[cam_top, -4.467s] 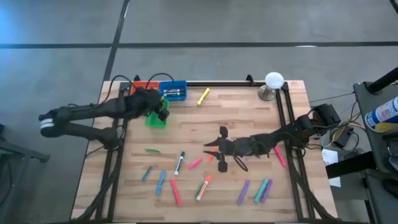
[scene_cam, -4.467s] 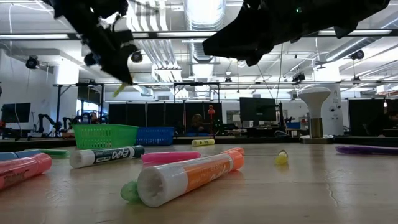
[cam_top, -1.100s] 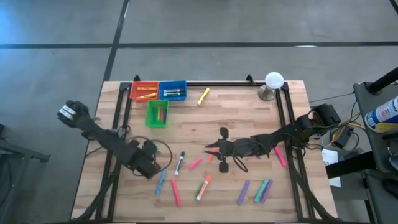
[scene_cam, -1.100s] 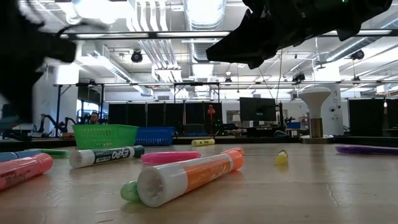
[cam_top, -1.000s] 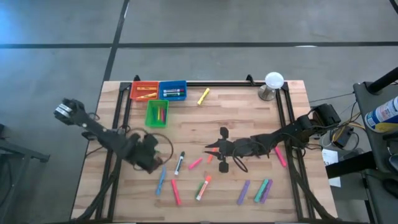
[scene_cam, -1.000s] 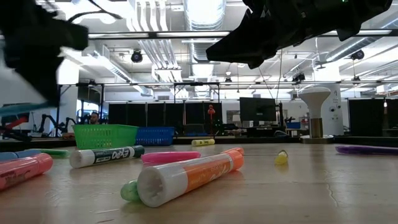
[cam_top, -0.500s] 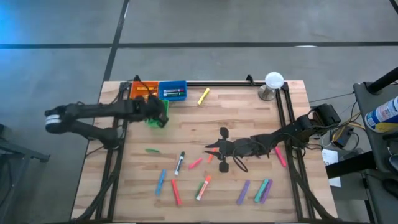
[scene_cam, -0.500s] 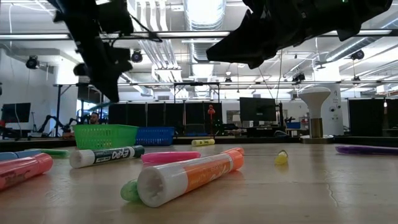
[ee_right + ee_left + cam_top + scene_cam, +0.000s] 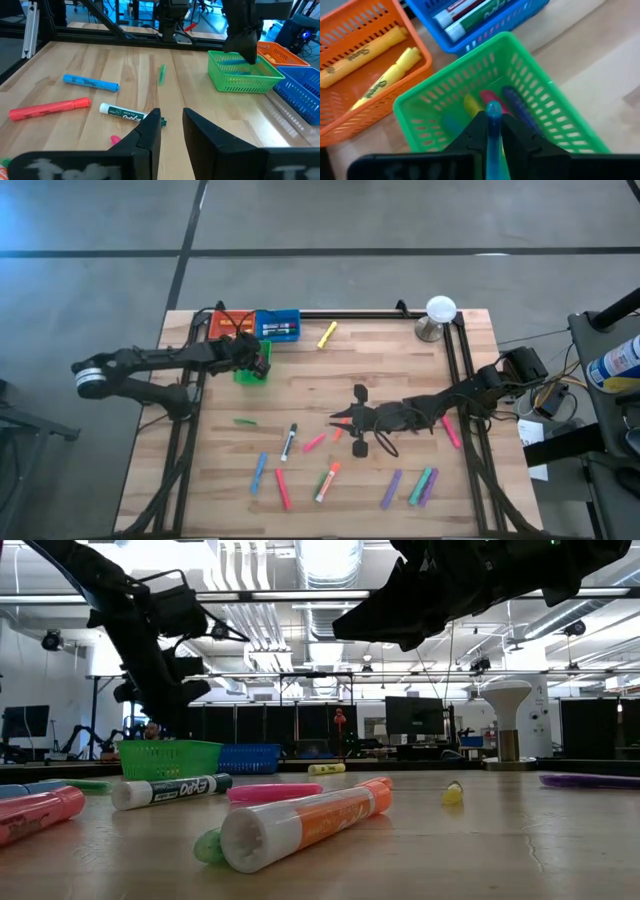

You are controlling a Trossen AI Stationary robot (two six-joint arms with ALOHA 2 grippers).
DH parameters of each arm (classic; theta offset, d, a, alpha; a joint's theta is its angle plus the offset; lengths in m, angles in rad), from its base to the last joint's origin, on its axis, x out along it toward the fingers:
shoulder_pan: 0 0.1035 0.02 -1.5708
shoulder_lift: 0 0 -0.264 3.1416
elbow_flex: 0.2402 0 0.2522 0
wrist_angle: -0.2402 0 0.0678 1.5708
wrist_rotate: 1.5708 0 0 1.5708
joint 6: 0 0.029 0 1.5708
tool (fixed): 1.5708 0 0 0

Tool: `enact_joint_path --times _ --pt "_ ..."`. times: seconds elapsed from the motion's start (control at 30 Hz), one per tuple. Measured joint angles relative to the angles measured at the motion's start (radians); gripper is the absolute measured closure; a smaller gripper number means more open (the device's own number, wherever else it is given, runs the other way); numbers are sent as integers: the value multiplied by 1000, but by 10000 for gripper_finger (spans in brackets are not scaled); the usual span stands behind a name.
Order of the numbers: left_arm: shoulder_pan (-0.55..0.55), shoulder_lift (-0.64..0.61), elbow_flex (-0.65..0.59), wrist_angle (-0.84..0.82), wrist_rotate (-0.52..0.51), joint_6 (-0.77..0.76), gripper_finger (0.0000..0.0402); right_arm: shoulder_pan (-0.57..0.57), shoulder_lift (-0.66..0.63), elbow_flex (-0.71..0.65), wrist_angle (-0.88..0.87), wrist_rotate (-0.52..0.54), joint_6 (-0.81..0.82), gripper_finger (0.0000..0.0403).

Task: Pick & Place Markers
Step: Put the blue pen into the green bin, then put the purple highlighter into the orange bin

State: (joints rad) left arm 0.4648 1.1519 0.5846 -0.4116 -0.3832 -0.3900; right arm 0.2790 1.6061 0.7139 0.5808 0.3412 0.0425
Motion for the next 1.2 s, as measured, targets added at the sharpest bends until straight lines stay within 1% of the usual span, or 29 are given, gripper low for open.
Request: enact_joint_path --times 0.13,0.23,0.47,0.53,0.6,0.67,0.8,0.87,0.93,1.0,1.03,1.2 --pt "0 -1 3 -4 -7 18 336 0 0 0 0 0 2 315" --pt "1 -3 21 -4 -9 29 326 0 0 0 0 0 2 305" --pt "-10 -40 49 -1 9 81 327 0 0 0 0 0 7 273" --pt "-31 -69 36 44 9 82 336 0 0 0 1 0 8 263" --pt "-69 -105 -5 145 10 77 349 -3 0 0 8 0 10 255" --pt "-122 -138 -72 319 14 72 364 -7 0 0 20 -1 10 249" --pt "-245 -167 -258 776 33 73 393 -33 2 0 27 -2 47 243" --pt "-298 -156 -352 1005 34 88 399 -54 2 0 8 -2 65 243" --pt "-336 -138 -432 1189 34 116 399 -81 2 0 -24 -2 57 243" --pt "-352 -121 -489 1296 34 138 399 -122 -2 0 -66 -6 40 243" --pt "-354 -117 -511 1322 33 144 400 -151 -7 2 -94 -13 38 242" --pt "-355 -113 -564 1344 30 146 401 -313 -25 79 -411 -104 79 233"
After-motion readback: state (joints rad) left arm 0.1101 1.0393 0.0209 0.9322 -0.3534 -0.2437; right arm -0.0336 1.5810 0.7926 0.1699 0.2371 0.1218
